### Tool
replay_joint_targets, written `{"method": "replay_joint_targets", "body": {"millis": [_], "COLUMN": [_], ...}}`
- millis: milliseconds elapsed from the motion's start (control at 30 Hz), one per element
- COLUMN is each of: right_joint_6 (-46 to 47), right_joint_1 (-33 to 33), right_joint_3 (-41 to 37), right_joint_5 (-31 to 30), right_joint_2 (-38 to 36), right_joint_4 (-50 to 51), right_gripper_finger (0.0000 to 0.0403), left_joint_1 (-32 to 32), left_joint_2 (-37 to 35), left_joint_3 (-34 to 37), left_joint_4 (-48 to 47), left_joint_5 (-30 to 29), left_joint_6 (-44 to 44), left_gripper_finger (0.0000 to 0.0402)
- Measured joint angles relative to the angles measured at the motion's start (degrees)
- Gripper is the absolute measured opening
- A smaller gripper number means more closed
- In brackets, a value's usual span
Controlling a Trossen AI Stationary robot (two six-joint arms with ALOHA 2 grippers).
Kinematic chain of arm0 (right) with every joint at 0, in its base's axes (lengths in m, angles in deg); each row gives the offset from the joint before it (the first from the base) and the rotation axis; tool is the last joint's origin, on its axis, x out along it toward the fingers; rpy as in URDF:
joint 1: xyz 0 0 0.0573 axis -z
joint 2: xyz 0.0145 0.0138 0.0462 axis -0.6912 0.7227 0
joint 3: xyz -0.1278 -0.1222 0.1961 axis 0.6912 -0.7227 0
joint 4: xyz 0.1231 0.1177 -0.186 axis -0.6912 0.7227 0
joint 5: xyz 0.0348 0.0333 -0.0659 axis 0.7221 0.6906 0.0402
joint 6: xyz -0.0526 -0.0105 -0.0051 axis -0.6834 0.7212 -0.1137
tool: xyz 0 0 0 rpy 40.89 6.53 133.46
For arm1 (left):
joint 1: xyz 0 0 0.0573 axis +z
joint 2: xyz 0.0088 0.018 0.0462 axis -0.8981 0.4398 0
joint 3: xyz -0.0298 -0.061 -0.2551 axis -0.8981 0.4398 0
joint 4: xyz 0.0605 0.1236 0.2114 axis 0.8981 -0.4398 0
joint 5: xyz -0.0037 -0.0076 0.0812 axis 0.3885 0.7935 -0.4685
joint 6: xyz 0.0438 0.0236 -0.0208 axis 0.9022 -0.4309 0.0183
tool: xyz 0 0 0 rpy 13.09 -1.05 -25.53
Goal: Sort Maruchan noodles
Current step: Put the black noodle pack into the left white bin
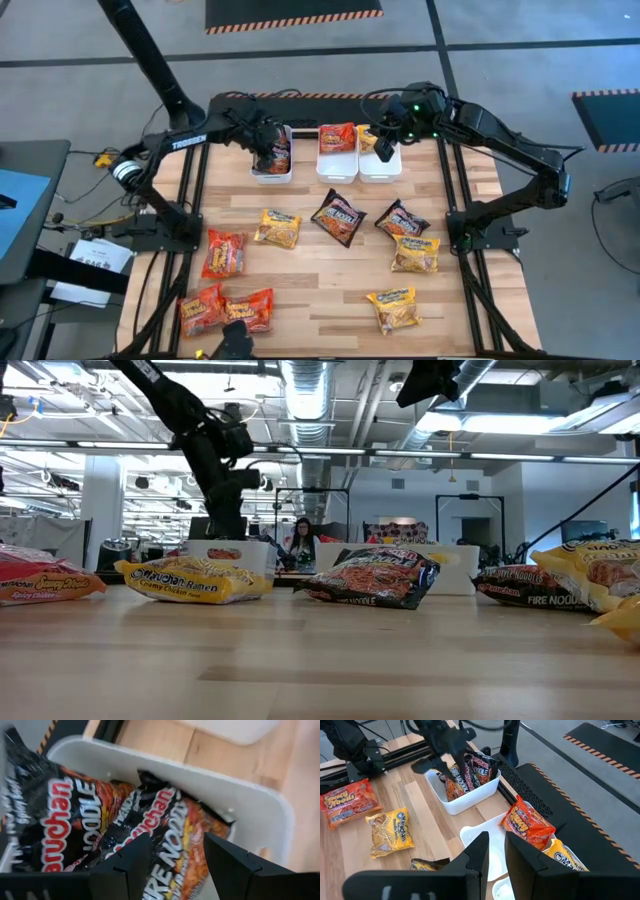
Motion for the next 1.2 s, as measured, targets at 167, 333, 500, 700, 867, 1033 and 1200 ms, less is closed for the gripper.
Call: {"method": "replay_joint_targets", "body": {"millis": [167, 333, 500, 700, 867, 1033, 1200], "right_joint_6": [1.29, 1.38, 1.49, 1.51, 1.49, 1.49, 1.49], "right_joint_1": [0.00, 0.00, 0.00, 0.00, 0.00, 0.00, 0.00], "right_joint_3": [0.00, 0.00, 0.00, 0.00, 0.00, 0.00, 0.00], "right_joint_5": [-0.02, -0.02, -0.02, -0.02, -0.02, -0.04, -0.04], "right_joint_2": [0.00, 0.00, 0.00, 0.00, 0.00, 0.00, 0.00], "right_joint_4": [0.00, 0.00, 0.00, -0.01, -0.01, 0.00, -0.02], "right_gripper_finger": [0.0088, 0.0088, 0.0088, 0.0088, 0.0088, 0.0088, 0.0088], "left_joint_1": [-0.08, -0.22, -0.25, -0.63, -0.84, -0.82, -0.91], "left_joint_2": [2.88, 5.52, 7.31, 7.55, 7.70, 7.70, 7.70], "left_joint_3": [0.00, -0.05, -0.13, -0.11, -0.02, -0.02, -0.62], "left_joint_4": [0.82, 1.08, 1.06, 0.34, 0.14, 0.16, -1.40], "left_joint_5": [-0.76, -4.13, -4.70, -6.30, -5.17, -3.06, -2.99], "left_joint_6": [0.86, 2.70, 2.58, 3.60, 5.38, 5.43, 4.92], "left_gripper_finger": [0.0174, 0.0174, 0.0174, 0.0151, 0.0067, 0.0008, 0.0001]}}
